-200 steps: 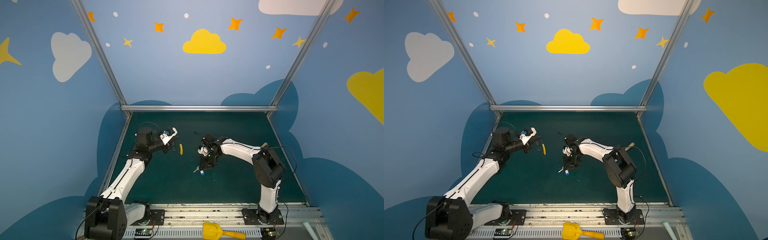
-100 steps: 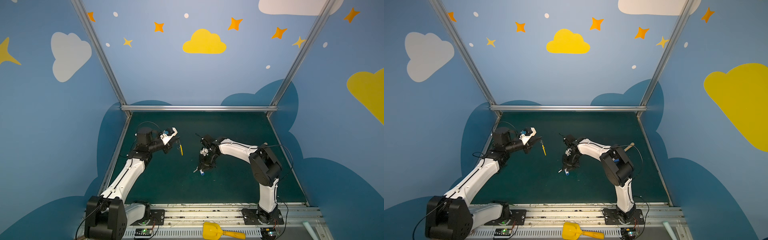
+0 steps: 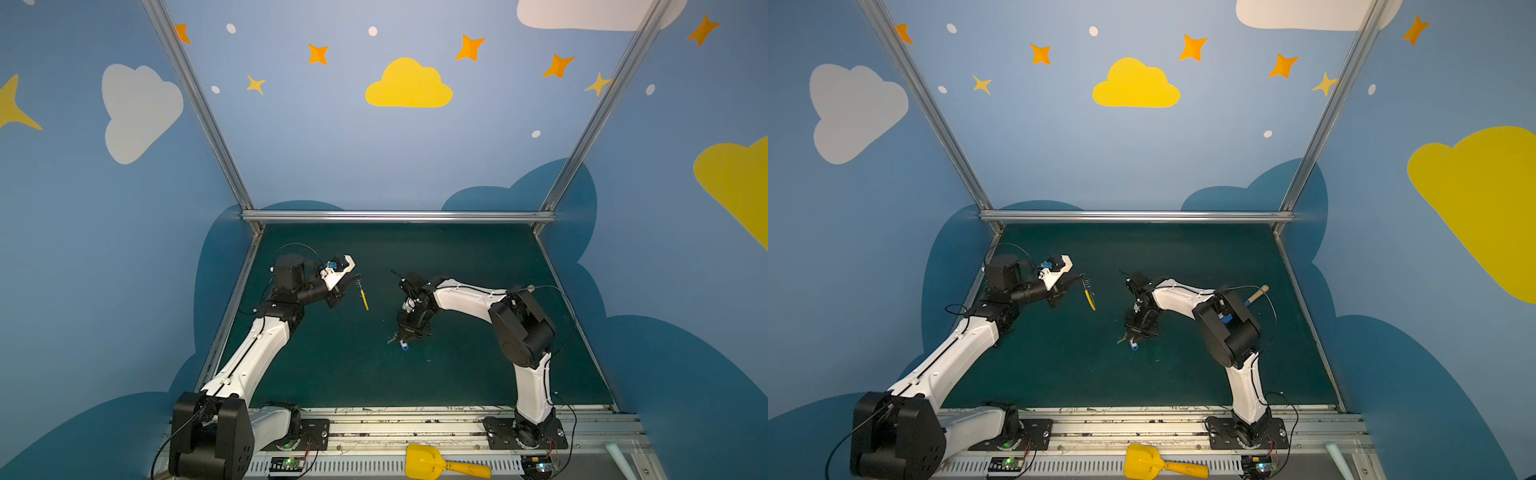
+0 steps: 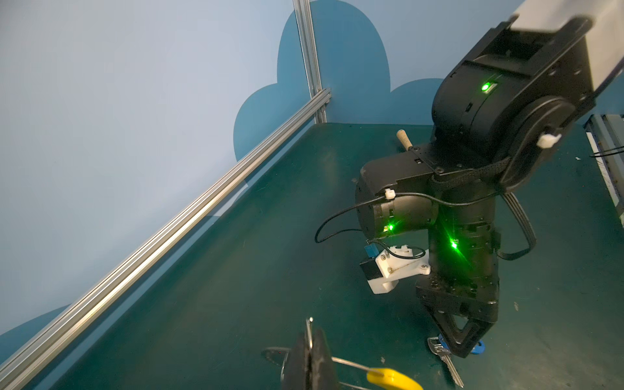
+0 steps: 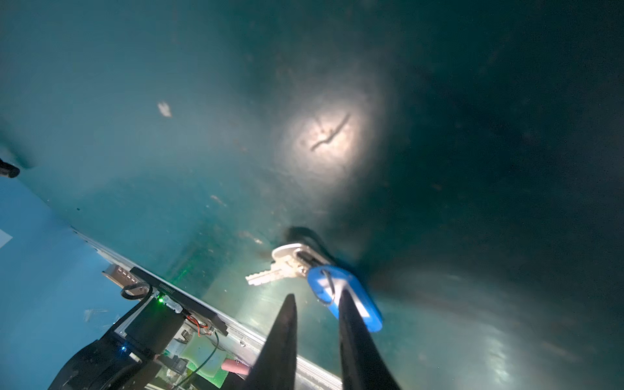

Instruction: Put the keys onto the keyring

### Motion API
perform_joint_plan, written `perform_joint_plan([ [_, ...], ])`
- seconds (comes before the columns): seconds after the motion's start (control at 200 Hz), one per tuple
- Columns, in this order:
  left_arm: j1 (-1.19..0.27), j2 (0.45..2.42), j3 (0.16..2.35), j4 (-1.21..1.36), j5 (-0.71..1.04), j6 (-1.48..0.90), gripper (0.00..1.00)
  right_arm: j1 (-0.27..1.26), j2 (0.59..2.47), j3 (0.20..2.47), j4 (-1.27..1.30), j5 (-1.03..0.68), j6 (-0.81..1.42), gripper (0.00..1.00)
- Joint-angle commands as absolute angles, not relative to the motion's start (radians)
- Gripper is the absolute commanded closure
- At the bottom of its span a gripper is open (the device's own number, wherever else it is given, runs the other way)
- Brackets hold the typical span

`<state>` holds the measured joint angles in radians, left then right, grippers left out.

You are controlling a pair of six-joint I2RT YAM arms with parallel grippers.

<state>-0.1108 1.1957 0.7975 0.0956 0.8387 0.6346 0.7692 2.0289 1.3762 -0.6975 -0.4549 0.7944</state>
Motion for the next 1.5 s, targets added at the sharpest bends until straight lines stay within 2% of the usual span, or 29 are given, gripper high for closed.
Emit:
perform_joint_plan([
  [0.0, -0.105, 1.197, 0.807, 0.108, 0.859, 0.632, 0.96, 0.767, 2.026, 1.39, -0.693, -0.419, 0.81, 0.77],
  [0.365, -0.105, 1.192, 0.81, 0.091, 0.856, 0.641, 0.96, 0.766, 2.054, 1.412, -0.691, -0.433, 0.805, 0.86],
  [0.686, -0.105, 1.189, 0.807, 0.094, 0.854, 0.644, 0.96, 0.762, 2.057, 1.437, -0.693, -0.432, 0.796, 1.0],
  [0.836, -0.105, 1.184, 0.808, 0.094, 0.854, 0.644, 0.96, 0.76, 2.038, 1.457, -0.713, -0.428, 0.751, 1.0],
  [1.051, -0.105, 1.172, 0.81, 0.111, 0.851, 0.634, 0.96, 0.752, 1.971, 1.502, -0.762, -0.396, 0.496, 1.0],
  [1.262, -0.106, 1.172, 0.814, 0.142, 0.85, 0.617, 0.96, 0.752, 1.894, 1.567, -0.915, -0.292, 0.058, 1.0],
  [1.382, -0.108, 1.175, 0.816, 0.165, 0.853, 0.608, 0.96, 0.75, 1.894, 1.632, -1.061, -0.2, -0.087, 1.0],
  [1.492, -0.119, 1.183, 0.827, 0.164, 0.859, 0.614, 0.96, 0.743, 1.834, 1.607, -1.046, -0.159, -0.189, 1.0],
])
